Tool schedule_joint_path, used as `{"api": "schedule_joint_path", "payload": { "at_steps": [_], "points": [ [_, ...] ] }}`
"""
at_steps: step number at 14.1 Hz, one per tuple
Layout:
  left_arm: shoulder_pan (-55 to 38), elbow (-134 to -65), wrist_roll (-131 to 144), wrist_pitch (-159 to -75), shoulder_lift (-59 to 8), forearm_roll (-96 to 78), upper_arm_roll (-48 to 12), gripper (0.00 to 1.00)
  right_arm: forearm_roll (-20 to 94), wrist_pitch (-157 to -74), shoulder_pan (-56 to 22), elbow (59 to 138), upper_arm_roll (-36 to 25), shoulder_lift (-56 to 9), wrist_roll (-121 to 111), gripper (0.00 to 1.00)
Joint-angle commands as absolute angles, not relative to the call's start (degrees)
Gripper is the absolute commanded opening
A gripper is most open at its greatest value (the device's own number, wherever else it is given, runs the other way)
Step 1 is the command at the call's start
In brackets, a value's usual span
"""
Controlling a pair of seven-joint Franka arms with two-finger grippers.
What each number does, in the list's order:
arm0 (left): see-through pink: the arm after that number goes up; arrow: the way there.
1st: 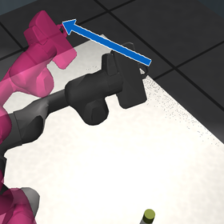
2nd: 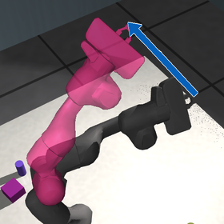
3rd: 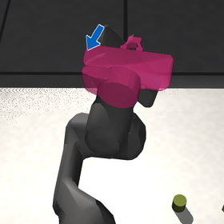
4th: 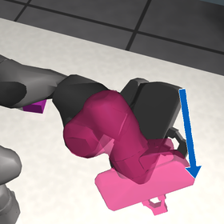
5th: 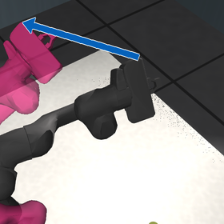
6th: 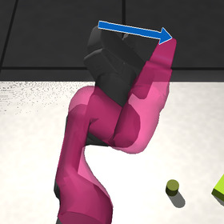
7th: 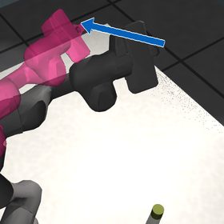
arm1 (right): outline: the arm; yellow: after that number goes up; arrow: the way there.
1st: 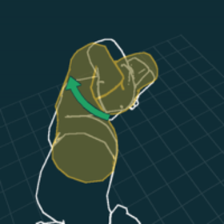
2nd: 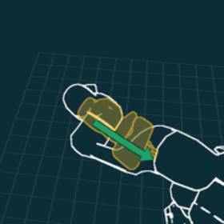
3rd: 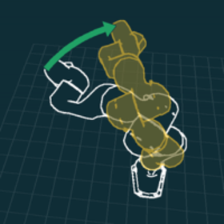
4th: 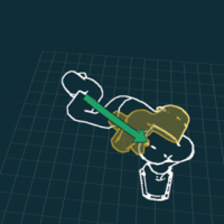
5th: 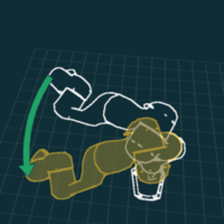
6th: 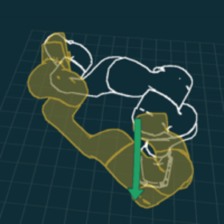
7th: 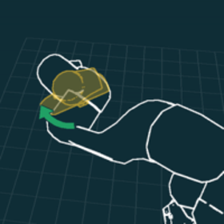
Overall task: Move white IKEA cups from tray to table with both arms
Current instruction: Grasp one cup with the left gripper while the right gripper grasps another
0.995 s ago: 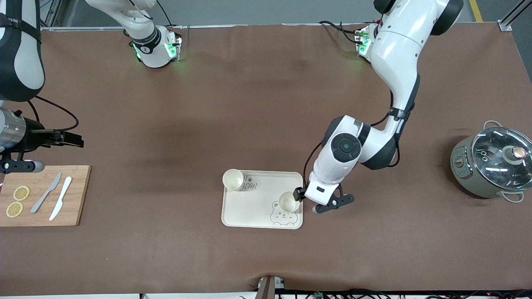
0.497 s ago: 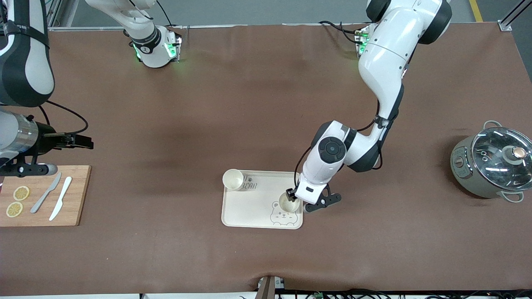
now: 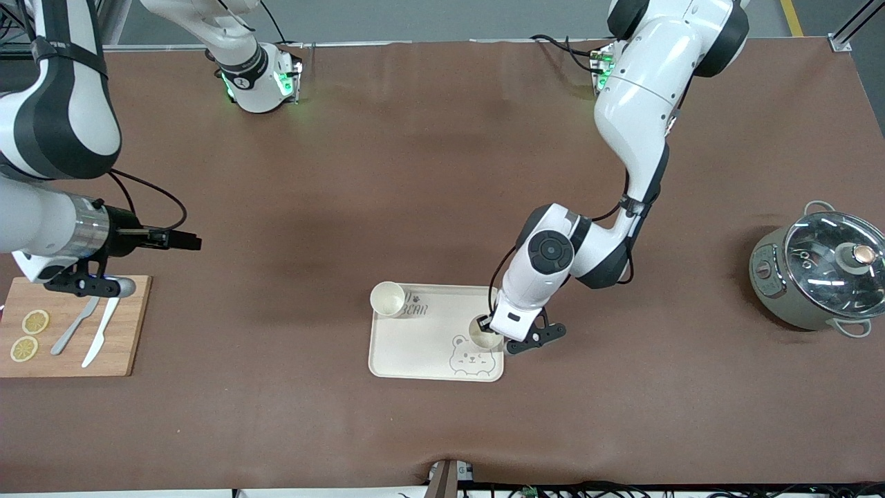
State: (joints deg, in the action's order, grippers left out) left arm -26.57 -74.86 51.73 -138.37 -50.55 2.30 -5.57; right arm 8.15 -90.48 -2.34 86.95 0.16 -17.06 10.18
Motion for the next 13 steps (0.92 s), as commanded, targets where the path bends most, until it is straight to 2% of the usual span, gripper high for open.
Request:
{"api": "schedule_joint_path", "payload": {
  "at_steps": [1,6,13],
  "points": [
    [-27.1,-74.2,51.3,-138.3,-49.6,2.4,-4.7,0.0,9.1,-92.8,-4.7,86.8,0.1,-18.5,15.5,1.0],
    [-26.8,-74.4,50.8,-137.0,-46.5,2.7,-4.6,0.0,9.6,-96.4,-9.0,86.7,0.1,-20.5,16.3,1.0],
    [-25.8,-74.6,49.7,-126.3,-41.1,2.7,-4.5,0.0,10.3,-106.3,-18.4,86.7,0.0,-26.3,29.2,1.0]
  ]
}}
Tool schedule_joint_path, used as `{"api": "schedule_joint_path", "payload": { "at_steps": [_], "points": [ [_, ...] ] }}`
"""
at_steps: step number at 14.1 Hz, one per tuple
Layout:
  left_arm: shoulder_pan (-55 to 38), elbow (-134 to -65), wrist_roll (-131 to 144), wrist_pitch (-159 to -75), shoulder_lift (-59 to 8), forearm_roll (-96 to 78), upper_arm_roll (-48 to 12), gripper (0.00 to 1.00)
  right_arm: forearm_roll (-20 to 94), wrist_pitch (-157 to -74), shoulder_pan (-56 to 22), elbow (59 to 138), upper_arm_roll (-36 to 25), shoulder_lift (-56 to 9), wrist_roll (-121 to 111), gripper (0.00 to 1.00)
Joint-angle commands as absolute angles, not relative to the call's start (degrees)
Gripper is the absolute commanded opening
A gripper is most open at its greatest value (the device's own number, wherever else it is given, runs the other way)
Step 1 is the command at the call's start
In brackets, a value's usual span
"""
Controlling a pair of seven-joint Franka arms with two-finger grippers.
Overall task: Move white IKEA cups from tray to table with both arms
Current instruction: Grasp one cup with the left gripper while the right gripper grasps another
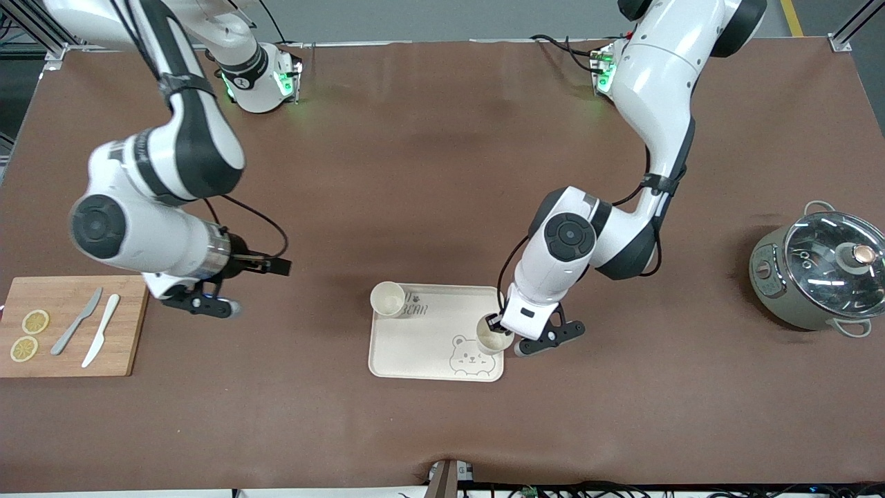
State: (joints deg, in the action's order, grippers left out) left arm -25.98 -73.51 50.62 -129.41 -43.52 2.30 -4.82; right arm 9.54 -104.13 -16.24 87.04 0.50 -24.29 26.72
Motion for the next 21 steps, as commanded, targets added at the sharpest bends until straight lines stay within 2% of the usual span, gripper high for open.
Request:
{"api": "schedule_joint_path", "payload": {
  "at_steps": [1,6,9,15,21],
  "points": [
    [-25.5,-74.8,48.8,-125.0,-40.8,2.7,-4.4,0.0,10.3,-107.3,-19.2,86.7,0.1,-27.0,29.2,1.0],
    [-22.7,-76.4,42.9,-119.5,-37.3,2.6,-4.6,0.0,10.5,-113.7,-23.8,86.3,0.1,-33.1,30.5,1.0],
    [-21.4,-78.5,42.0,-117.9,-34.5,2.6,-4.6,0.0,10.8,-114.7,-25.2,85.7,0.2,-36.6,35.7,1.0],
    [-16.0,-86.8,38.1,-116.8,-29.3,2.6,-5.0,0.0,17.4,-120.3,-26.2,84.3,0.1,-38.8,36.4,1.0],
    [-11.6,-96.9,34.1,-117.3,-23.9,2.5,-5.2,0.0,17.1,-128.0,-25.9,84.4,0.0,-42.0,39.5,1.0]
  ]
}}
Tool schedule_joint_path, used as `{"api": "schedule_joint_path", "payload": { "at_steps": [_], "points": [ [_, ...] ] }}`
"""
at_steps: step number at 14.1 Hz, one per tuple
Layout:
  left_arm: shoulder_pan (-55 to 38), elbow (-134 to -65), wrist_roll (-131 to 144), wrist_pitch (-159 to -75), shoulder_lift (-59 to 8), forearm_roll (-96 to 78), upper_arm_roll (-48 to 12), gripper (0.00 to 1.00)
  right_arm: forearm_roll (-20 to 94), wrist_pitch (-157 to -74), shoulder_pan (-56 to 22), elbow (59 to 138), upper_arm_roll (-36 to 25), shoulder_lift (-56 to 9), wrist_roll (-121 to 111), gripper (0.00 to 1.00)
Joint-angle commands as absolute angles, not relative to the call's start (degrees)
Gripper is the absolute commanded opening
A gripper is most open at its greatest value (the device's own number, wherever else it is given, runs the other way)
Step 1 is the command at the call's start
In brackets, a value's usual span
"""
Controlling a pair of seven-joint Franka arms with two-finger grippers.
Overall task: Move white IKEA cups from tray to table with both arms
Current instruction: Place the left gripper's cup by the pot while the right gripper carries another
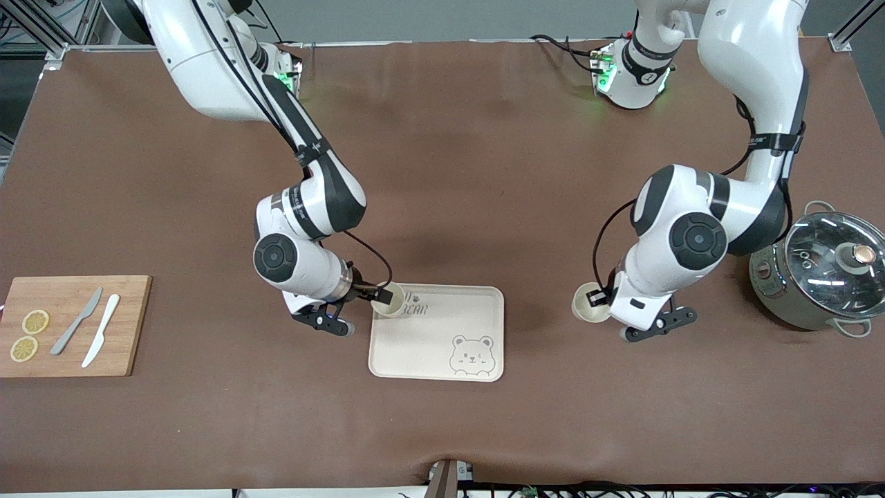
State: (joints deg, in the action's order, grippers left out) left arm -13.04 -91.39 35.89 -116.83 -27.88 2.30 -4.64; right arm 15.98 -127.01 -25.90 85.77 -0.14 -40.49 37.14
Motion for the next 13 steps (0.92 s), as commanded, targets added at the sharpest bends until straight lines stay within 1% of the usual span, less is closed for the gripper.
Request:
{"api": "schedule_joint_path", "payload": {
  "at_steps": [1,2,3,4,5,7,10,12,13],
  "points": [
    [-10.6,-98.6,32.3,-117.9,-23.2,2.5,-5.2,0.0,17.1,-128.0,-25.9,84.4,0.0,-42.4,39.5,1.0],
    [-9.3,-100.2,30.4,-118.6,-22.6,2.4,-5.4,0.0,17.2,-127.8,-25.9,84.5,0.0,-42.4,39.5,0.9],
    [-8.9,-102.5,29.6,-119.6,-21.9,2.3,-5.4,0.0,17.6,-127.0,-25.5,84.5,0.1,-42.4,39.3,0.48],
    [-8.8,-105.4,29.0,-122.1,-20.9,2.4,-5.3,0.0,17.4,-126.2,-25.8,84.6,0.0,-42.4,39.1,0.26],
    [-8.1,-108.4,27.8,-125.1,-20.0,2.3,-5.3,0.0,17.6,-124.6,-25.8,84.6,0.1,-42.3,39.2,0.0],
    [-5.5,-112.7,23.7,-128.8,-19.7,2.4,-5.4,0.0,17.7,-123.8,-26.3,84.4,0.1,-42.3,39.3,0.0],
    [-2.6,-117.0,18.0,-133.4,-19.7,2.4,-5.3,0.0,17.7,-123.5,-26.4,84.4,0.1,-41.7,39.3,0.0],
    [-1.2,-118.4,14.9,-134.7,-19.9,2.3,-5.3,0.0,17.4,-120.5,-26.5,83.9,0.1,-40.9,39.2,0.0],
    [-0.7,-118.4,13.8,-134.7,-20.0,2.3,-5.3,0.04,17.2,-118.1,-26.5,82.3,0.1,-40.7,39.2,0.0]
  ]
}}
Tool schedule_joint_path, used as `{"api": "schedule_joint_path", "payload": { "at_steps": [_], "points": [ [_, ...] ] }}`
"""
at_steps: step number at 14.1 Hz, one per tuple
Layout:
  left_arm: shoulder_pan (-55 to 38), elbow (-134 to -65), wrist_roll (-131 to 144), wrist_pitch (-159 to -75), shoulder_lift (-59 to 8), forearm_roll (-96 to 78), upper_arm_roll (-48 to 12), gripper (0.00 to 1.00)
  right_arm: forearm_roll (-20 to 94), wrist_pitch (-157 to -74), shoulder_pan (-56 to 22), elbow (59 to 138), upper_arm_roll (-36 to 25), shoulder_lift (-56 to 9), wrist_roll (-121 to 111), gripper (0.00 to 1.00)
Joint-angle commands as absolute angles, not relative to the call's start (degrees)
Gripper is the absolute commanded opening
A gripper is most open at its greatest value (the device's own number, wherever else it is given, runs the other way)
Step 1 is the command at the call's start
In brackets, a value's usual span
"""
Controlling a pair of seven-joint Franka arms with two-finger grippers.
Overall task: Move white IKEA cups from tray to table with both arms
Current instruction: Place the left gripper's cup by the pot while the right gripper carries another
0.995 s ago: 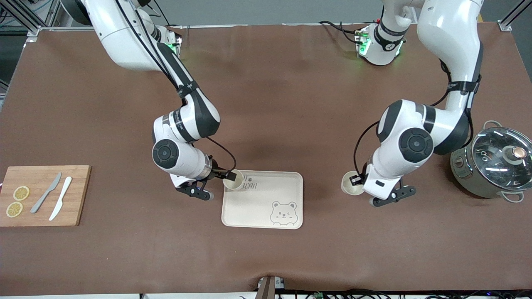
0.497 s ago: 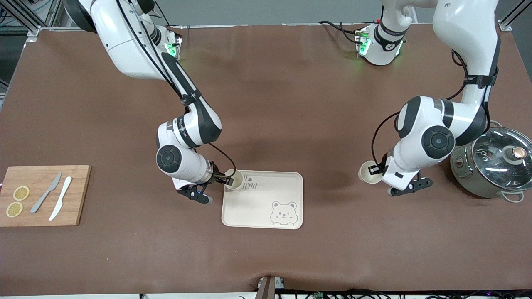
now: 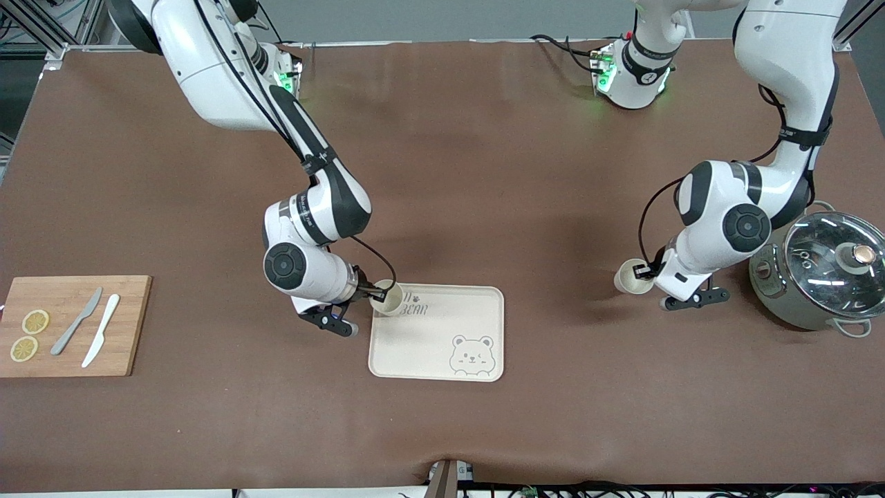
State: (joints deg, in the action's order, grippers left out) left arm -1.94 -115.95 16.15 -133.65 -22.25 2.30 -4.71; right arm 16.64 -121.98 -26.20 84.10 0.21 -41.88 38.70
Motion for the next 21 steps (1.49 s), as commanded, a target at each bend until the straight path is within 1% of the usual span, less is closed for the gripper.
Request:
{"api": "schedule_joint_path", "payload": {
  "at_steps": [1,3,4,5,6,7,9,11,13,18,21],
  "points": [
    [-0.2,-118.4,13.1,-134.7,-20.3,2.3,-5.3,0.09,17.1,-114.6,-26.5,79.8,0.1,-40.6,39.3,0.0],
    [-0.2,-118.3,12.9,-134.7,-20.7,2.3,-5.3,0.26,17.0,-105.2,-25.9,75.5,-0.1,-40.6,39.2,0.0],
    [-0.2,-118.0,12.6,-134.7,-20.8,2.3,-5.3,0.36,16.7,-101.4,-25.5,73.5,-0.3,-40.5,38.9,0.0],
    [-0.2,-118.0,12.4,-134.6,-20.8,2.3,-5.3,0.48,16.7,-99.6,-24.4,73.0,-0.4,-40.4,37.9,0.0],
    [-0.2,-117.7,12.4,-134.6,-20.7,2.3,-5.3,0.77,16.6,-99.1,-22.7,73.6,-0.3,-39.0,35.0,0.0],
    [-0.2,-117.3,12.3,-134.2,-20.5,2.3,-5.3,1.0,16.0,-97.8,-21.7,75.4,-0.4,-37.3,31.4,0.0],
    [-0.2,-116.3,12.4,-133.9,-19.5,2.2,-5.3,1.0,13.2,-97.1,-18.0,79.1,-0.4,-34.0,26.2,0.0],
    [-0.3,-116.0,13.0,-133.7,-17.0,2.2,-5.4,1.0,6.5,-97.2,-15.6,83.3,-0.4,-31.0,19.5,0.0],
    [-0.3,-114.6,12.6,-131.8,-14.6,2.1,-5.4,1.0,4.2,-97.4,-12.2,86.9,-0.3,-28.8,14.1,0.0],
    [-0.3,-103.7,12.5,-120.1,-12.7,2.0,-5.3,1.0,3.8,-98.0,-1.8,92.8,-0.4,-25.9,-4.5,0.0],
    [-0.2,-96.0,12.4,-112.6,-12.7,1.8,-5.2,1.0,0.7,-101.4,4.6,95.4,-0.4,-25.9,-11.3,0.0]
  ]
}}
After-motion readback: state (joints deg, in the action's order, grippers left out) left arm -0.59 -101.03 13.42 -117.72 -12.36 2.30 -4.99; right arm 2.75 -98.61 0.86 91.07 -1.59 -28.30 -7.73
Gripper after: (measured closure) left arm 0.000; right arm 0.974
